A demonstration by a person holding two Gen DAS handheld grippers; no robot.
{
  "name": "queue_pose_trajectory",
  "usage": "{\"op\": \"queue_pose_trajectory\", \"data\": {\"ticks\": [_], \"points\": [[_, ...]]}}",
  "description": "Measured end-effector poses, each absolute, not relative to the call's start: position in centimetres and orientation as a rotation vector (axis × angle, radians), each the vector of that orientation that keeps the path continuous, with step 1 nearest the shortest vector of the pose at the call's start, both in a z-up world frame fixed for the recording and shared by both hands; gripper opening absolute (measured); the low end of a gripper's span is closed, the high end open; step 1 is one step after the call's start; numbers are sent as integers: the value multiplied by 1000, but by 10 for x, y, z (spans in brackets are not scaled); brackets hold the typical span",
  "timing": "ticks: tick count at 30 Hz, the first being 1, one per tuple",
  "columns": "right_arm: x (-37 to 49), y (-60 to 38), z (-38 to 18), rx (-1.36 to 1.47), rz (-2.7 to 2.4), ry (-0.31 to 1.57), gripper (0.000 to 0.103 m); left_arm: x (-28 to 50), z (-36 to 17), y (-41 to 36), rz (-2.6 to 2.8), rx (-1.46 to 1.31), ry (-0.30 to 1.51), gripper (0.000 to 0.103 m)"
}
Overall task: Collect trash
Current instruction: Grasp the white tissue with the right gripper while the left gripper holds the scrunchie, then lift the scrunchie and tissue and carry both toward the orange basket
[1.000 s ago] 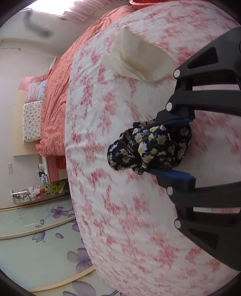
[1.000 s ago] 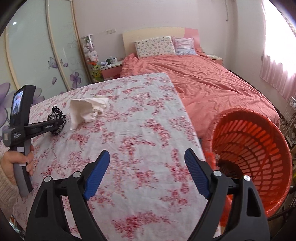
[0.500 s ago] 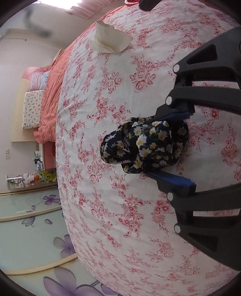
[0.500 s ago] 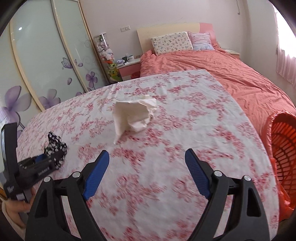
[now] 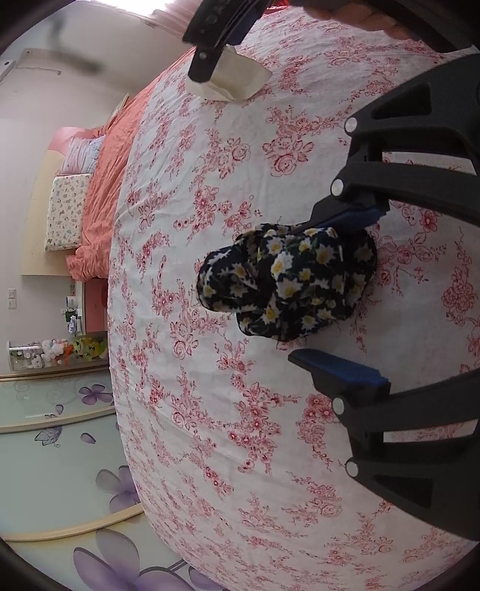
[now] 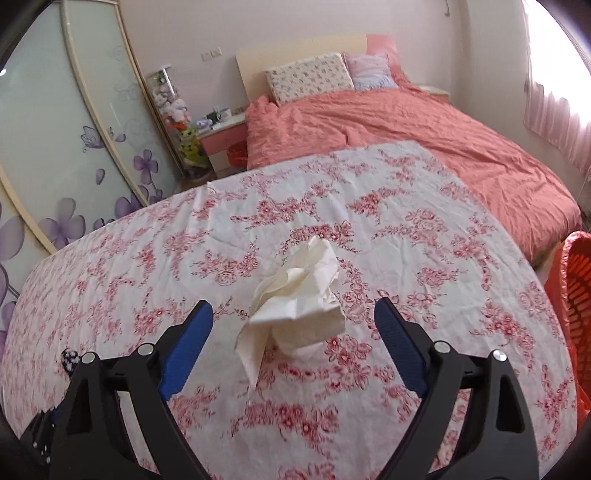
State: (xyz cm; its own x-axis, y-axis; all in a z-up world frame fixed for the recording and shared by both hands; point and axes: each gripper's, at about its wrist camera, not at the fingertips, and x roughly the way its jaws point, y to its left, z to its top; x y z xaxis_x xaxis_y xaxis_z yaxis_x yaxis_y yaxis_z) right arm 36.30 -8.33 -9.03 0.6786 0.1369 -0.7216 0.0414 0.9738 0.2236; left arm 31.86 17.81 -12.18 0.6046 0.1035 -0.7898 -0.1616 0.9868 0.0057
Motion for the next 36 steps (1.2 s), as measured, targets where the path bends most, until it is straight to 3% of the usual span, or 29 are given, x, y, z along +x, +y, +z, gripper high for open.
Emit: {"op": "queue_pose_trajectory", "data": {"ticks": [3, 5, 7, 20, 29, 36], "points": [[367, -86, -97, 227, 64, 862, 53, 320, -122, 178, 153, -69, 909, 59], [361, -91, -98, 234, 75, 858, 43, 321, -122, 178, 151, -70, 910, 60], [350, -97, -98, 226, 72, 843, 41, 321, -122, 177, 151, -72, 909, 60], [275, -132, -110, 60, 70, 889, 41, 321, -122, 178, 150, -72, 910, 61], [274, -140, -110, 122, 91, 875, 37, 323, -123, 175, 101, -72, 914, 73], [272, -140, -105, 133, 97, 844, 60, 324, -124, 176, 56, -26, 921, 74]]}}
